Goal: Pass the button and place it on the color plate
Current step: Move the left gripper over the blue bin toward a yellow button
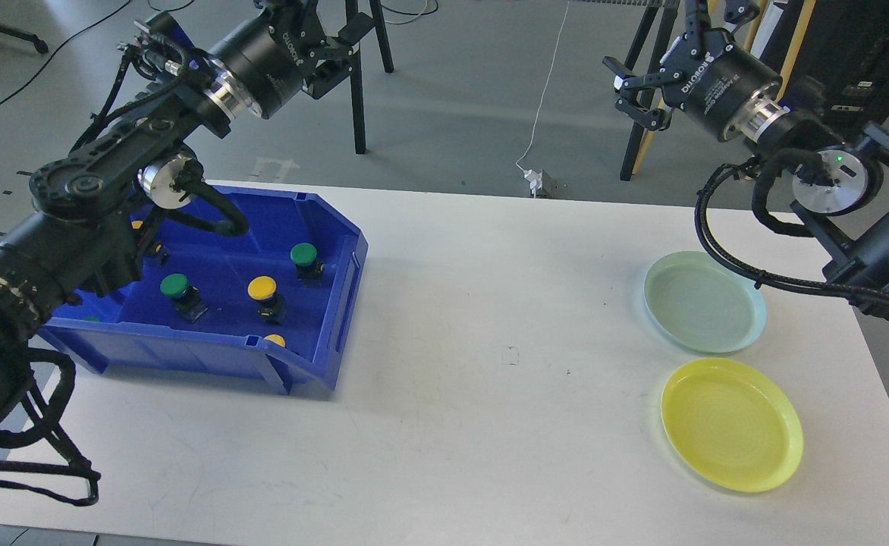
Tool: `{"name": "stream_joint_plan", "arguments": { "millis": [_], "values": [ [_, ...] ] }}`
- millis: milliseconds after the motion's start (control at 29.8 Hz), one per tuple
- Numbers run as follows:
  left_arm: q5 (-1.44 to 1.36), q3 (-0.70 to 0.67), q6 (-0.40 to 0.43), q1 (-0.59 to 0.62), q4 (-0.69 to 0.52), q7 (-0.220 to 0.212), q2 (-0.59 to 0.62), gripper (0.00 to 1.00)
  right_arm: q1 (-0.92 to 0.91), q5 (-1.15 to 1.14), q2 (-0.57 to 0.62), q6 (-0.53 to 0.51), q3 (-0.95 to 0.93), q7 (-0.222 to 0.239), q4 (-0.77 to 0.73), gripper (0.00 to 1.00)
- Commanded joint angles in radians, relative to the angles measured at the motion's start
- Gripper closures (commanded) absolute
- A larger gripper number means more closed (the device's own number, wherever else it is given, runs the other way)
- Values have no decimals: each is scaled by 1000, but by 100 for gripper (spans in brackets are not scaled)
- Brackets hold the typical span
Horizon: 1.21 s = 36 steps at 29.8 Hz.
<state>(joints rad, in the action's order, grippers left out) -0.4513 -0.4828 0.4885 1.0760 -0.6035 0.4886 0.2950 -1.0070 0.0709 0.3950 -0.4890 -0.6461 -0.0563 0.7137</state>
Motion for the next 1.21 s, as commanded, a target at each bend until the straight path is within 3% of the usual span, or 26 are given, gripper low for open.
{"name": "stream_joint_plan", "arguments": {
  "millis": [0,235,335,402,536,670,771,871,1039,1173],
  "values": [
    [45,4,0,-18,7,0,-2,0,5,0,2,0,-3,-2,-2,0],
    [80,0,0,-27,39,0,-7,0,22,1,34,0,-58,-4,-11,0],
    [117,-7,0,-51,-7,0,9,0,44,1,44,0,-90,-4,-11,0],
    [126,-54,0,-91,-111,0,32,0,59,3,53,0,-102,-4,-10,0],
    [39,-163,0,-237,-469,0,195,0,70,3,65,0,-104,-2,-7,0],
    [-211,-123,0,-232,-639,0,410,1,73,6,97,0,-102,-2,0,0],
    [-370,24,0,-138,-636,0,579,1,96,6,107,0,-104,0,1,0],
    [-667,203,0,-7,-586,0,651,1,120,6,110,0,-105,-2,3,0],
    [-1238,381,0,70,-451,0,616,1,153,6,108,0,-115,-2,3,0],
    [-1415,408,0,47,-372,0,535,1,169,4,108,0,-127,-2,1,0]
  ]
}}
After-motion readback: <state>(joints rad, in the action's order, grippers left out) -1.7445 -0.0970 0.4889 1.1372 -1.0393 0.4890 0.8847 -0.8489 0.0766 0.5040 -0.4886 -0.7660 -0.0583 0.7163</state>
